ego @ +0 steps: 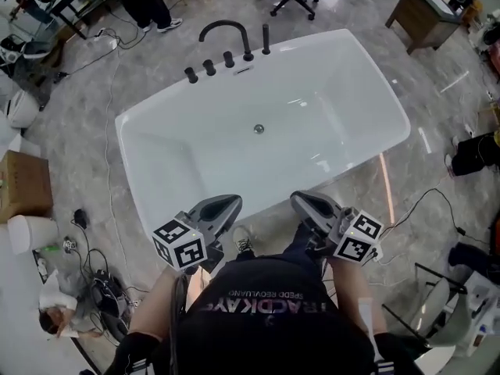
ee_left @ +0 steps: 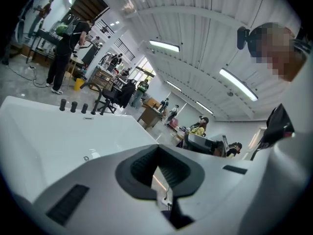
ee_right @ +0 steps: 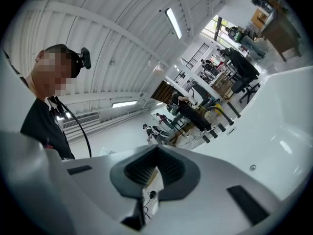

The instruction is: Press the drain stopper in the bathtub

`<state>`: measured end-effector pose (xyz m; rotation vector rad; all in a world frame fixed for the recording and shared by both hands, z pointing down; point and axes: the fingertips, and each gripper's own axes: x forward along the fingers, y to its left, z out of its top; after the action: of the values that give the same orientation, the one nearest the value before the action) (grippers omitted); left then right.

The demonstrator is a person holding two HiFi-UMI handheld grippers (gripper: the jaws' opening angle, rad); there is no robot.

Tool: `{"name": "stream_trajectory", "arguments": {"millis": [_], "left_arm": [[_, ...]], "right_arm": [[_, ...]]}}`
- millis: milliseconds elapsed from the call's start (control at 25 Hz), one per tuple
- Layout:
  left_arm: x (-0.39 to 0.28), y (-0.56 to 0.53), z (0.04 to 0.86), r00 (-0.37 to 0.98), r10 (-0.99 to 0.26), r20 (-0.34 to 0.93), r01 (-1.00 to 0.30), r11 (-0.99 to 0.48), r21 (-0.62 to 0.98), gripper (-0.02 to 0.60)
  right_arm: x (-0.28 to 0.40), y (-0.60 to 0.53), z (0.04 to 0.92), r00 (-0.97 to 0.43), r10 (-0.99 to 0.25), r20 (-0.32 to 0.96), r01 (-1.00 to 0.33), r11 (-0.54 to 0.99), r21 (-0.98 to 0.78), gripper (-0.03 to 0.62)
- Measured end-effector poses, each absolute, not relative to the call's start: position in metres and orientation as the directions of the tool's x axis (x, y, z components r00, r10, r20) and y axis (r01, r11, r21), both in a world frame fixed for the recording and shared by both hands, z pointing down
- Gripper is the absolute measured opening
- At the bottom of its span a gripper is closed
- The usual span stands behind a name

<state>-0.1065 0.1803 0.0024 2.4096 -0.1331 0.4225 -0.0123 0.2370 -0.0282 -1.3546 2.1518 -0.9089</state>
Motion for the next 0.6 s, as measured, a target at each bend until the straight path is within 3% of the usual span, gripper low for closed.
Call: {"name": "stream_trajectory", "arguments": {"millis": [360, 600], "left_arm": [[-0.011, 0.159, 0.004, 0.897, -0.270, 0.351, -0.435, -0.681, 0.589, 0.008], [0.006, 0.143, 0.007, 0.832, -0.403, 0.382, -0.555, -0.590, 0.586, 0.008]], "right_arm": [[0.101, 0.186, -0.011, -0.682, -0.731, -0.001, -0.514, 0.481, -0.710, 0.011], [0.141, 0.145, 0.003, -0.773, -0.633, 0.045, -0.470, 0.523, -0.711, 0.011]]}}
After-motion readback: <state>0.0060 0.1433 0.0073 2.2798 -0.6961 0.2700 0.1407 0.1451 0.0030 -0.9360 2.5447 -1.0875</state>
